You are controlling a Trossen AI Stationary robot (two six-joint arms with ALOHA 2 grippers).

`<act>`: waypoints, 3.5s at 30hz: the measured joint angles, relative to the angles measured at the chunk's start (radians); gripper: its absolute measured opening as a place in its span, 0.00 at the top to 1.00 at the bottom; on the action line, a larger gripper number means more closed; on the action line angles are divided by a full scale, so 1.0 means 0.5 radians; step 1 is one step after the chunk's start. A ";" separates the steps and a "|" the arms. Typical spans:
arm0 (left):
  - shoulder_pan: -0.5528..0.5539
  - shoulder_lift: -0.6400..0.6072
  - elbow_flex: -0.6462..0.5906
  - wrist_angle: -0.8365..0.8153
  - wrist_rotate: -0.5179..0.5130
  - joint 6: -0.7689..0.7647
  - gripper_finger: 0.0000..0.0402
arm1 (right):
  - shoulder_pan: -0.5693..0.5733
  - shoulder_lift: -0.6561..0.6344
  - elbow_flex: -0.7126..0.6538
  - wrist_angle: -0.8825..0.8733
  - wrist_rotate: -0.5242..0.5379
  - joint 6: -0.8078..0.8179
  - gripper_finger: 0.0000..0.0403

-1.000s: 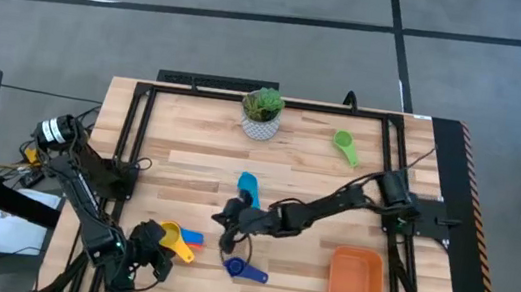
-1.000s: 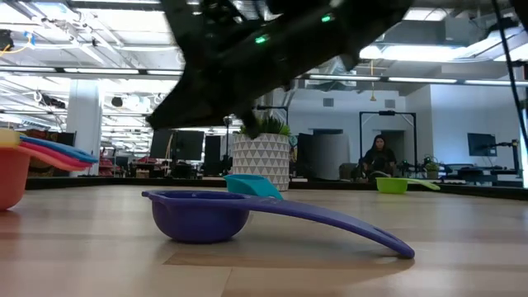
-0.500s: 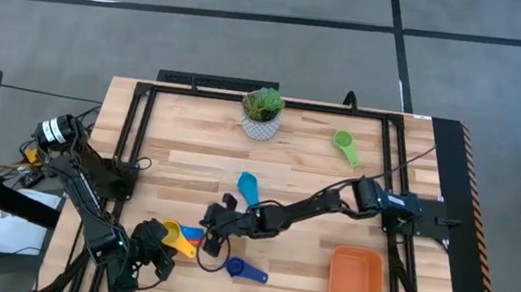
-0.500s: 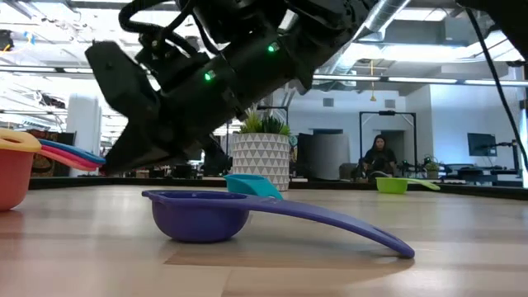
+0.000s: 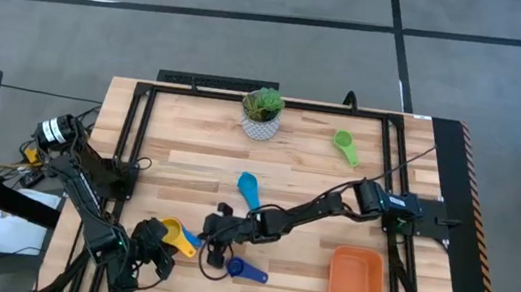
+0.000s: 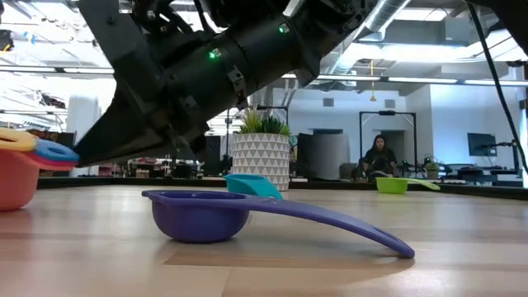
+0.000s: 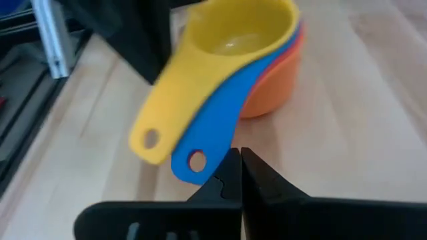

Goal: Nest measuring cups in basket
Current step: Stack the yellow measuring cup on top of the blue measuring cup, then stack the green measuring cup on top of the yellow measuring cup

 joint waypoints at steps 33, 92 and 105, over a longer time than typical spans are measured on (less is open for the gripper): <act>-0.084 0.000 0.050 0.001 -0.182 0.190 0.94 | 0.152 -0.316 -0.078 -0.544 0.633 -0.062 0.95; 0.650 -0.021 0.211 -0.145 -0.293 1.458 0.94 | 0.196 -2.084 -1.746 -1.130 1.166 0.934 0.89; 0.752 -0.021 0.211 -0.143 -0.237 1.532 0.94 | 0.161 -2.084 -1.745 -1.135 1.167 0.822 0.87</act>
